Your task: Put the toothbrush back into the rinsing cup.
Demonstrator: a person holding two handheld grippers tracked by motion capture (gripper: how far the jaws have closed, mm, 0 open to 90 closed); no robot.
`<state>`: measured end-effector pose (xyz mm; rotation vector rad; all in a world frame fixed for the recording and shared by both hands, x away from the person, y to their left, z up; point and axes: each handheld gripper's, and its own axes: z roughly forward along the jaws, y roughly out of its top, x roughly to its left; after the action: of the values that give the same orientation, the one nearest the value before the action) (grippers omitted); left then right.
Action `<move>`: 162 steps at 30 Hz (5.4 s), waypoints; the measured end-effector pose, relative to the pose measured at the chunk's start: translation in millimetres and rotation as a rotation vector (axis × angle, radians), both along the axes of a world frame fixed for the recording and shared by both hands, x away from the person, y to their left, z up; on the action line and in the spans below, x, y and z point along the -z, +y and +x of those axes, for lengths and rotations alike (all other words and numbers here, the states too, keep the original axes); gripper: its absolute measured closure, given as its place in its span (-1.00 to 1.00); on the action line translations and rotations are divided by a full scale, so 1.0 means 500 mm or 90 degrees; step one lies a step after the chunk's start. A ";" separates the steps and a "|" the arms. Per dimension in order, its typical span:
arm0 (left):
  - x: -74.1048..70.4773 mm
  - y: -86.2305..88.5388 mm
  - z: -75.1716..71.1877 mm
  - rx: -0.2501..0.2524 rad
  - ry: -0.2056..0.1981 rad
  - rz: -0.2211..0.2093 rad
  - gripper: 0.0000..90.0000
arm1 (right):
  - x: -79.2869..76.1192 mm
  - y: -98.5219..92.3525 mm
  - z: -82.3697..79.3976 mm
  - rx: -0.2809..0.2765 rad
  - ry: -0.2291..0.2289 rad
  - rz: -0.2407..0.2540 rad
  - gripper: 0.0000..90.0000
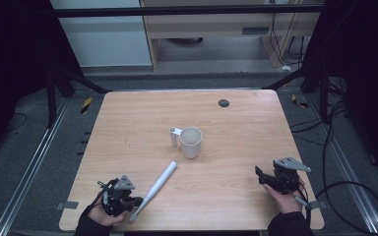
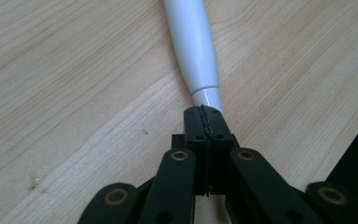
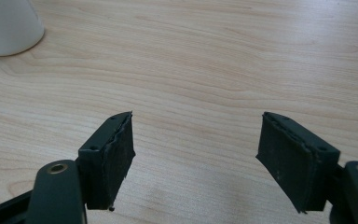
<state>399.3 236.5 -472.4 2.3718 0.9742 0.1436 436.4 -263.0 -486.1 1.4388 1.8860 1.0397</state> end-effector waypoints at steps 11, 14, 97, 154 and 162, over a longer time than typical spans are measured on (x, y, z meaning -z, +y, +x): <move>0.004 -0.021 -0.005 0.020 0.004 0.000 0.99 | 0.000 0.001 0.000 -0.001 0.001 0.001 -0.41; 0.005 -0.027 -0.006 0.027 0.007 -0.003 0.99 | 0.000 0.001 0.000 -0.002 0.000 -0.001 -0.41; -0.010 -0.122 0.235 0.014 -0.086 0.017 0.99 | 0.008 0.008 0.009 -0.017 0.011 0.000 -0.38; -0.011 -0.037 0.169 -0.018 -0.071 0.044 0.99 | 0.008 0.008 0.007 -0.020 0.013 -0.004 -0.39; -0.011 -0.026 0.156 -0.019 -0.067 0.044 0.99 | 0.008 0.009 0.008 -0.021 0.015 -0.004 -0.39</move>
<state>477.5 223.2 -467.1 2.3868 0.9681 0.3153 440.1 -258.4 -490.3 1.4273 1.9333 1.0362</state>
